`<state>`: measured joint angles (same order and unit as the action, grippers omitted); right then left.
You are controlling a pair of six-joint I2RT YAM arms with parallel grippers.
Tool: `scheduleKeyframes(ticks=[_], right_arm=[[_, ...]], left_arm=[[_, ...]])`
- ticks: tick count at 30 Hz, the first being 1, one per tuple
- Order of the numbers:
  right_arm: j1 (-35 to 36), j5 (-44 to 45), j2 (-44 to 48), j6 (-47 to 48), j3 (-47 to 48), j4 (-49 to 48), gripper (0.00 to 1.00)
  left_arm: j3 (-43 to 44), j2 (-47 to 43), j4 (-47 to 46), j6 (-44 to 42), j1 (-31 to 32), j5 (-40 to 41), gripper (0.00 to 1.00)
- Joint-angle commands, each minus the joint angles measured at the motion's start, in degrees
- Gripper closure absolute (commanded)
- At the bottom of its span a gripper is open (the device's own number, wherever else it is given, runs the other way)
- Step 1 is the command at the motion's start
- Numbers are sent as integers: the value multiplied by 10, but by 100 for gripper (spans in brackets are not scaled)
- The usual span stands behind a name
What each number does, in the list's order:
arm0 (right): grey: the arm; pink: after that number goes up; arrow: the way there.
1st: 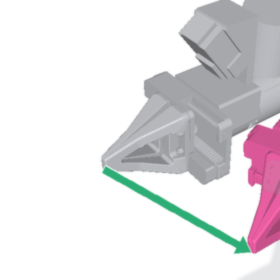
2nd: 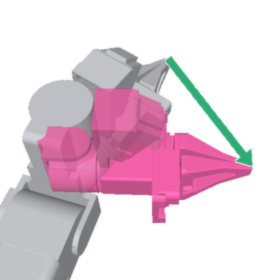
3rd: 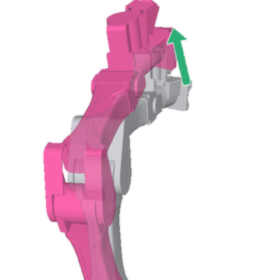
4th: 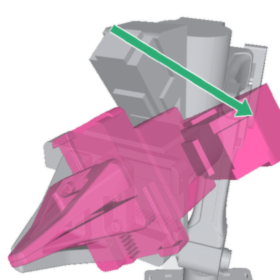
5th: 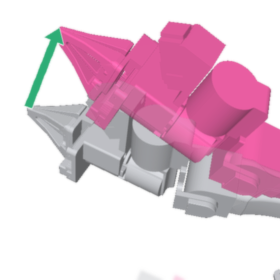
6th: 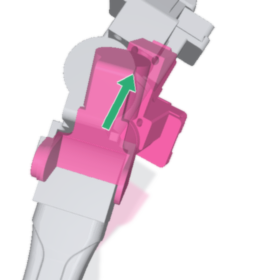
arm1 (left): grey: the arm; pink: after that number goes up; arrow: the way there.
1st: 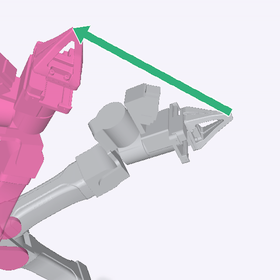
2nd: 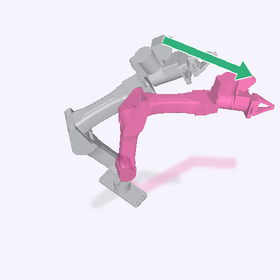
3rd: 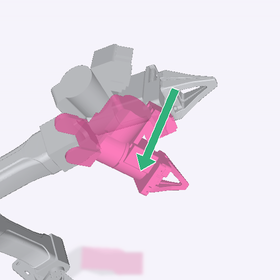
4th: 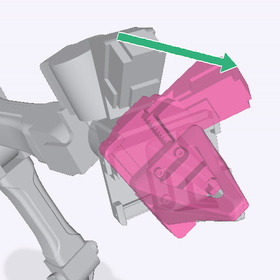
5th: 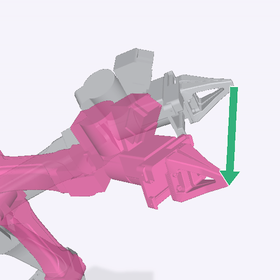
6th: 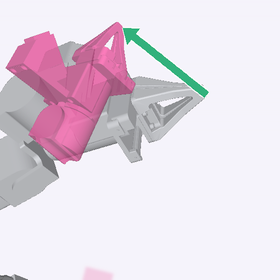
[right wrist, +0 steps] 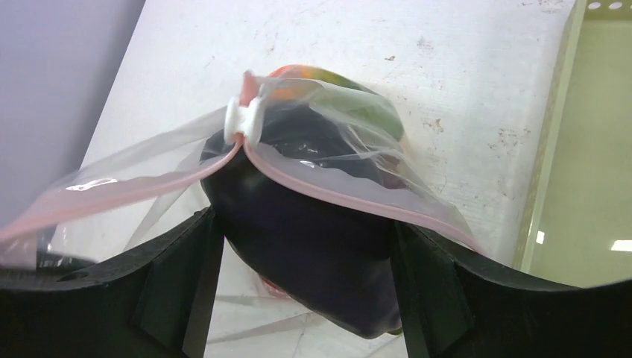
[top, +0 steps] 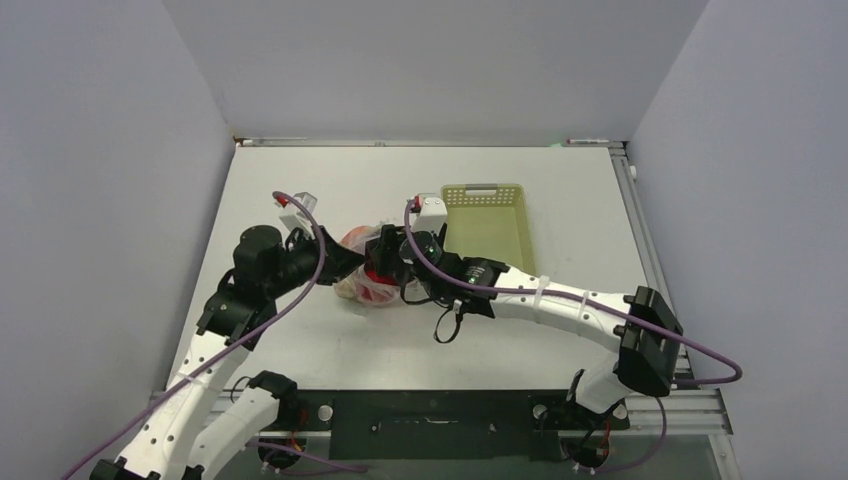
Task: Place the food in the zip-top bag and seal the zipper
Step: Place the fake vegetable in the zipper food storage bag.
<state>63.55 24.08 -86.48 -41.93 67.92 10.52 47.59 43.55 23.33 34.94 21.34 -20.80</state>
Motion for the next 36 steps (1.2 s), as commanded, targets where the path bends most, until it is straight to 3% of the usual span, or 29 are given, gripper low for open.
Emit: scheduleKeyframes(ticks=[1, 8, 20, 27, 36], right_arm=[[-26, 8, -33, 5, 38, 17, 74], [-39, -9, -71, 8, 69, 25, 43], [-35, -30, -25, 64, 95, 65, 10], [-25, -46, -2, 83, 99, 84, 1], [-17, -50, 67, 110, 104, 99, 0]], left_arm=[[8, -3, -43, 0, 7, -37, 100], [17, 7, -40, -4, 9, -43, 100], [24, 22, -32, -10, 8, 4, 100], [37, 31, -33, -10, 8, 6, 100], [67, 36, -3, -29, 8, 8, 100]])
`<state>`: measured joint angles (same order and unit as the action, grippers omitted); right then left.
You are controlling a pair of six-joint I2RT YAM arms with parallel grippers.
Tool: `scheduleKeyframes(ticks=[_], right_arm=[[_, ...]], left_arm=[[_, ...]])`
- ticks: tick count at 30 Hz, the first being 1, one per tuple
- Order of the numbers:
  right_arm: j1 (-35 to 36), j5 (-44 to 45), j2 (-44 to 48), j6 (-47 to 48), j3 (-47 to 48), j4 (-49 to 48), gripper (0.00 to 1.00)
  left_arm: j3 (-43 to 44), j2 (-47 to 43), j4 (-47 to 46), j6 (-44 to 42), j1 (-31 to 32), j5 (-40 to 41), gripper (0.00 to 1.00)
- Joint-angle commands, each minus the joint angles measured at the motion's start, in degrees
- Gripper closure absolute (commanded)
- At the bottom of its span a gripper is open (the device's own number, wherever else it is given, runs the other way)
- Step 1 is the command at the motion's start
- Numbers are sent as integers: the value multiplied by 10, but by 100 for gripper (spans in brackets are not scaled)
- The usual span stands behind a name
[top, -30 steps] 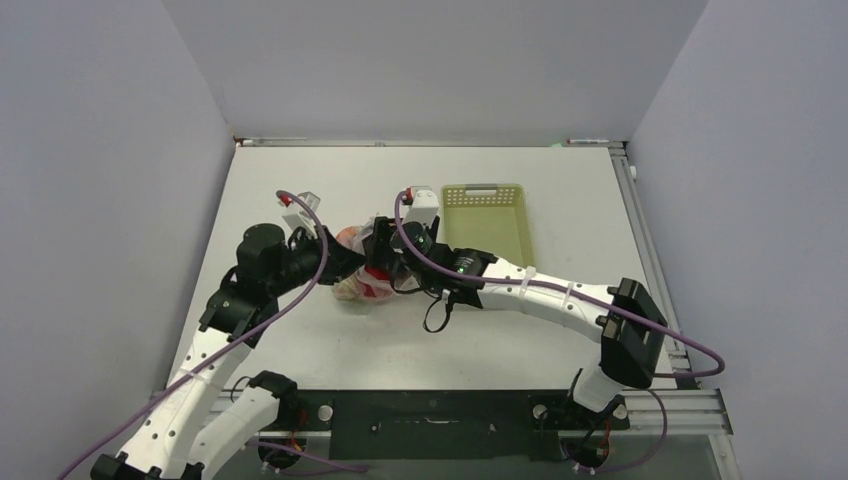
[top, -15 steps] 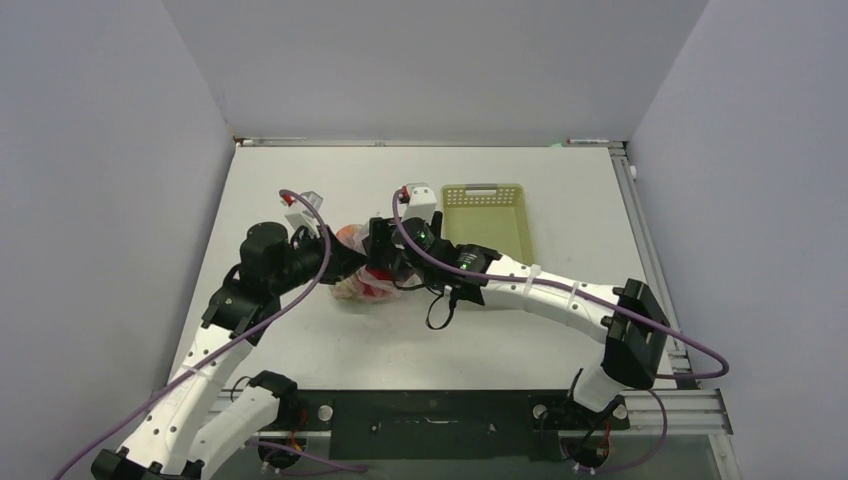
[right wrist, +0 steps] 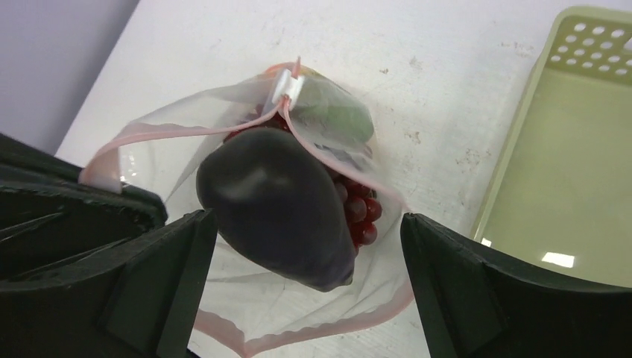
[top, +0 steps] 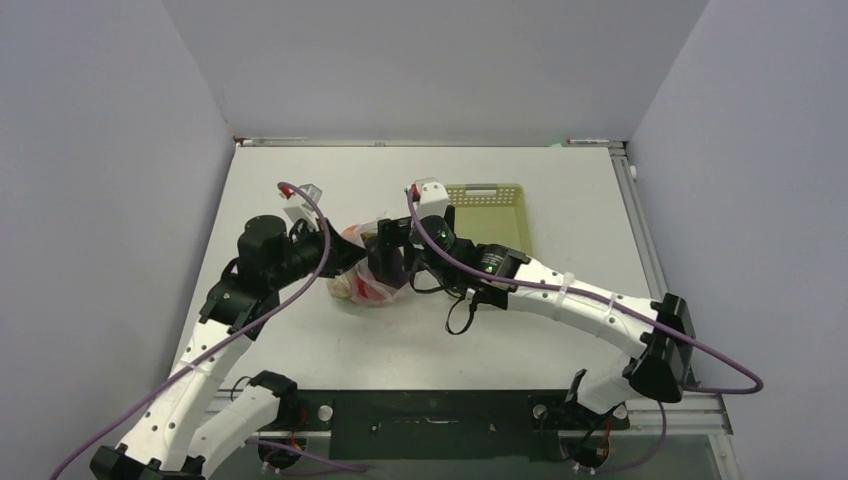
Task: Place the food in the zip-top bag and seal the zipper
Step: Place the fake vegetable in the zipper food storage bag.
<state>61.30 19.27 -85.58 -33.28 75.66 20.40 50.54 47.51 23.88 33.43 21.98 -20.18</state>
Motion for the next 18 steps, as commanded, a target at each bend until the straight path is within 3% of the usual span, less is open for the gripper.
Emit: scheduleKeyframes(ticks=[1, 7, 18], right_arm=[[5, -2, 67, 27, 26, 1, 0], [6, -4, 108, 77, 33, 11, 1], [8, -45, 180, 264, 19, 6, 5]], left_arm=[[38, -4, -9, -14, 2, 3, 100], [52, -1, 3, -28, 1, -6, 100], [120, 8, 82, -116, 1, -49, 100]])
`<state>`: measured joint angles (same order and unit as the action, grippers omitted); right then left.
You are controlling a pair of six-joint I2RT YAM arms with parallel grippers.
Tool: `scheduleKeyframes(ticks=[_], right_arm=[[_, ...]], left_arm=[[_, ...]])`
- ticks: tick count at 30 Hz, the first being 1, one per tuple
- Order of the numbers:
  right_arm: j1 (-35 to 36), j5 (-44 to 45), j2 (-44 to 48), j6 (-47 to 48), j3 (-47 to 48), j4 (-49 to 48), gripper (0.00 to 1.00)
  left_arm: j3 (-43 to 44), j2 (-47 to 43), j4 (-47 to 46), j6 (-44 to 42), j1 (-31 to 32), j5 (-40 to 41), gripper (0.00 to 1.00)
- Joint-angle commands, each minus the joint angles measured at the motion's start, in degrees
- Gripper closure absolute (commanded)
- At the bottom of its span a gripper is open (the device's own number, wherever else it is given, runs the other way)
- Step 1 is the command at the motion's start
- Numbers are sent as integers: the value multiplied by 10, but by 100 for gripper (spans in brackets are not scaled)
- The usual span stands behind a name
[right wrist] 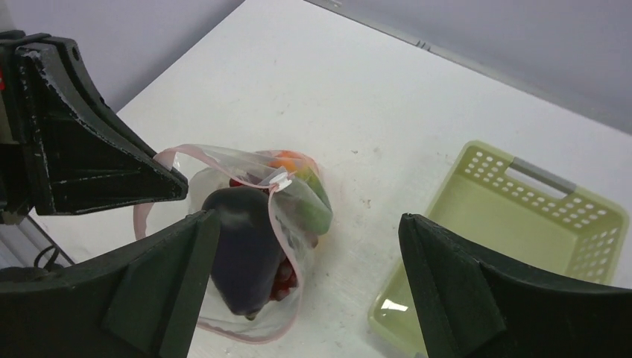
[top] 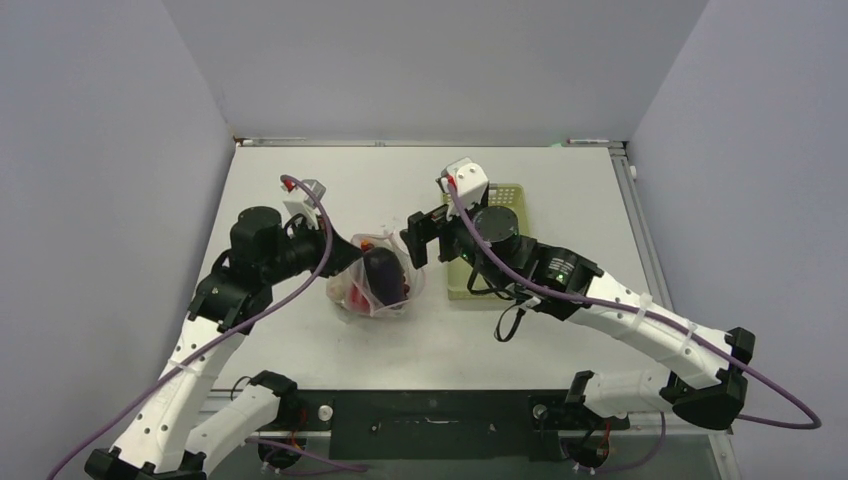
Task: Place the food in the zip-top bag and seal the zipper
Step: Place the fake vegetable in the zipper food storage bag, then adjust the fake vegetable in the zipper food storage bag.
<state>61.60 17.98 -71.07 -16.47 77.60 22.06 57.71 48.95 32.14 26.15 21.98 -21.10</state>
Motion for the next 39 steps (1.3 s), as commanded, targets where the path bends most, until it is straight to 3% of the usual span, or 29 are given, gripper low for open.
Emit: scheduleKeyframes(ticks=[1, 9, 18, 23, 31, 39], right_arm=[[6, -41, 37, 114, 0, -9, 5], [35, -110, 34, 264, 10, 54, 8], [87, -175, 74, 430, -39, 121, 15], [87, -175, 93, 479, -43, 165, 21], [87, -255, 103, 553, -56, 194, 31], [89, -310, 103, 583, -92, 162, 36]], left_arm=[[53, -6, 4, -50, 1, -43, 100], [85, -2, 65, -102, 9, -81, 100], [95, -7, 107, -131, 55, -117, 100], [94, -11, 121, -146, 90, -131, 100], [87, -22, 127, -166, 148, -140, 100], [86, -25, 139, -183, 201, -141, 100]])
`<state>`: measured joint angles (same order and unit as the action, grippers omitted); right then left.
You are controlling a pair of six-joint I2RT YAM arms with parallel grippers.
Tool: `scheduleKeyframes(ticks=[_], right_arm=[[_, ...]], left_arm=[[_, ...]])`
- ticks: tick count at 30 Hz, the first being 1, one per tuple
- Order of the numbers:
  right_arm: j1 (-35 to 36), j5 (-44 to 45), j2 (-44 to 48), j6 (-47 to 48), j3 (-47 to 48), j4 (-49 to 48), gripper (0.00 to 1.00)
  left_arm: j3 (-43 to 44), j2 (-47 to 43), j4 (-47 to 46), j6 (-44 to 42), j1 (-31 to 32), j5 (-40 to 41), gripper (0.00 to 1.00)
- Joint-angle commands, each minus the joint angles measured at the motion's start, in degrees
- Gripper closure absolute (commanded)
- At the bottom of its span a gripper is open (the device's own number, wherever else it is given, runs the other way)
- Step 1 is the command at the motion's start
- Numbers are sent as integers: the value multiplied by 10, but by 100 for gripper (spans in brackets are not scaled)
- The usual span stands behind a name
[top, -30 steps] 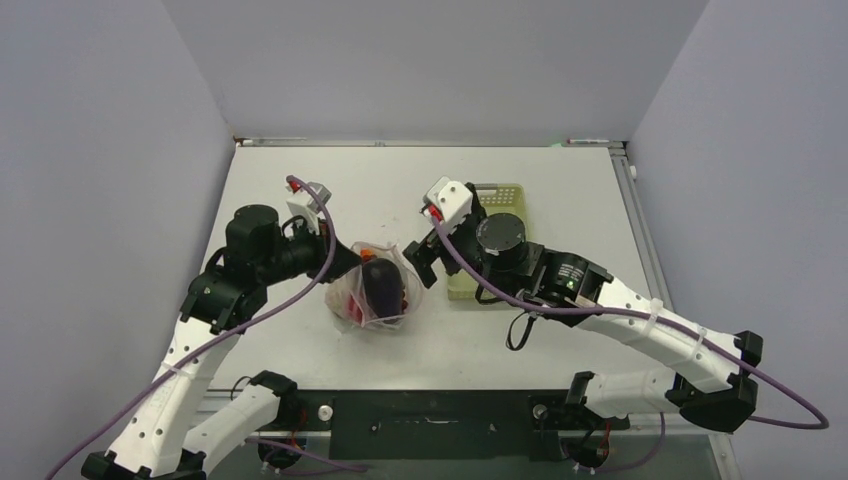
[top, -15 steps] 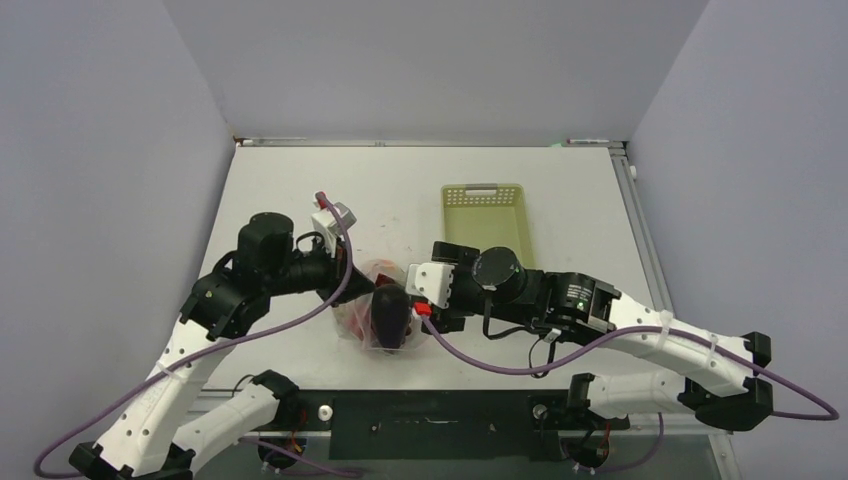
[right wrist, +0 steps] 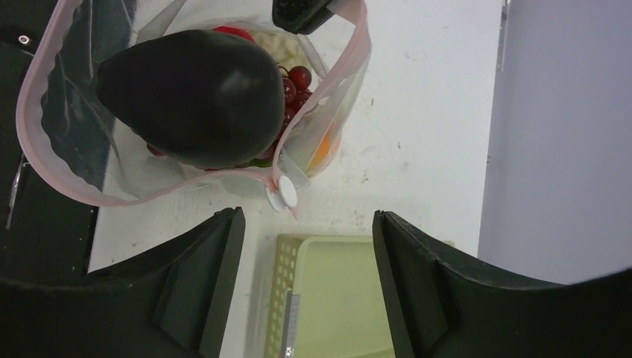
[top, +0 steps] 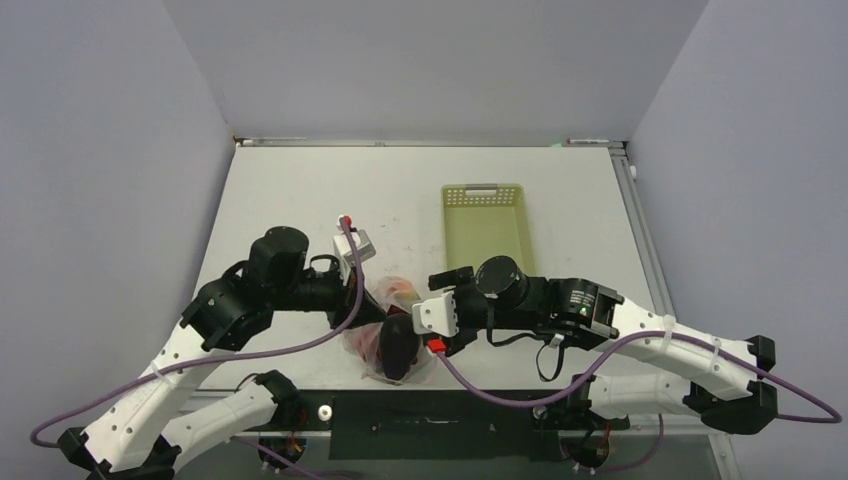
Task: Place the food in the zip-top bag and seal the zipper
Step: Adjust the fake vegetable in the zipper food storage bag.
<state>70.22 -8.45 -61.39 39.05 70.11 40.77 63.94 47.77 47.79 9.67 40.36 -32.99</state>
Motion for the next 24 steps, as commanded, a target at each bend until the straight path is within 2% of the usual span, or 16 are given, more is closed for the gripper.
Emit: scheduleKeyframes(ticks=[1, 11, 24], right_arm=[[2, -52, 5, 29, -25, -29, 37], [3, -77, 10, 26, -85, -96, 51], [3, -83, 16, 19, -104, -139, 90]], left_arm=[[23, -14, -17, -19, 21, -20, 100], [21, -9, -16, -26, 42, -14, 100], [19, -4, -14, -26, 44, -2, 100]])
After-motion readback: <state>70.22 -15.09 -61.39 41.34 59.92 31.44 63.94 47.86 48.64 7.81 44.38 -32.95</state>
